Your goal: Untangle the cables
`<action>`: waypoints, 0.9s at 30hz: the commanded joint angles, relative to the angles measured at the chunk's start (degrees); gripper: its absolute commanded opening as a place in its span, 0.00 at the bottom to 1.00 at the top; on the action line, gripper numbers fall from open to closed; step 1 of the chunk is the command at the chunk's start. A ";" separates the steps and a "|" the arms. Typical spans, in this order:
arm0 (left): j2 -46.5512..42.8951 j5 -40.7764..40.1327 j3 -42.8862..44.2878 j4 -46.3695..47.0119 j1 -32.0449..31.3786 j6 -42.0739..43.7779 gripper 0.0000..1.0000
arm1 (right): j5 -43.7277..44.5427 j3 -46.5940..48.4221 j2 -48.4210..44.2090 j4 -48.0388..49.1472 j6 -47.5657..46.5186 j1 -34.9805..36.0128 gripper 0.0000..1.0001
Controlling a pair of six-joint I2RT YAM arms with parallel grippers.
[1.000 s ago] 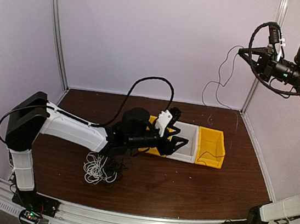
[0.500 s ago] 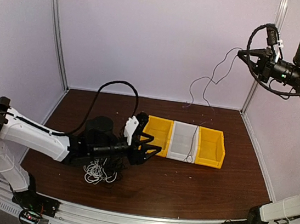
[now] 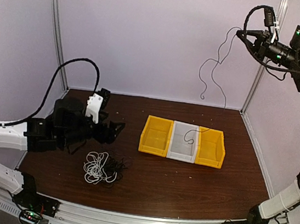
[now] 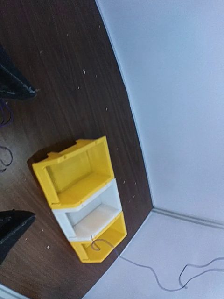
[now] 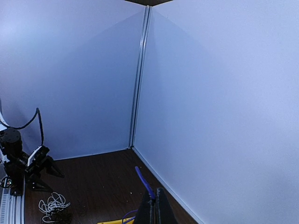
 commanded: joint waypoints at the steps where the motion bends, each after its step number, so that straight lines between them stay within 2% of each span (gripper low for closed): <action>1: 3.74 -0.84 12.18 -14.67 13.37 2.72 0.83 | -0.09 2.93 1.15 4.39 3.14 0.15 0.00; 4: 9.01 1.78 17.81 -14.82 20.47 5.42 0.82 | 0.49 3.81 2.48 4.78 3.18 0.59 0.00; 8: 14.68 3.92 23.66 -14.19 24.92 8.57 0.80 | 2.14 5.22 4.54 4.64 1.99 1.91 0.00; 14: 11.47 17.67 13.46 -3.68 35.71 5.77 0.78 | 4.49 7.86 6.91 2.95 -1.54 4.51 0.00; 27: 10.55 11.29 12.86 -5.31 36.33 11.64 0.76 | 10.54 17.59 13.87 -2.19 -8.91 16.03 0.00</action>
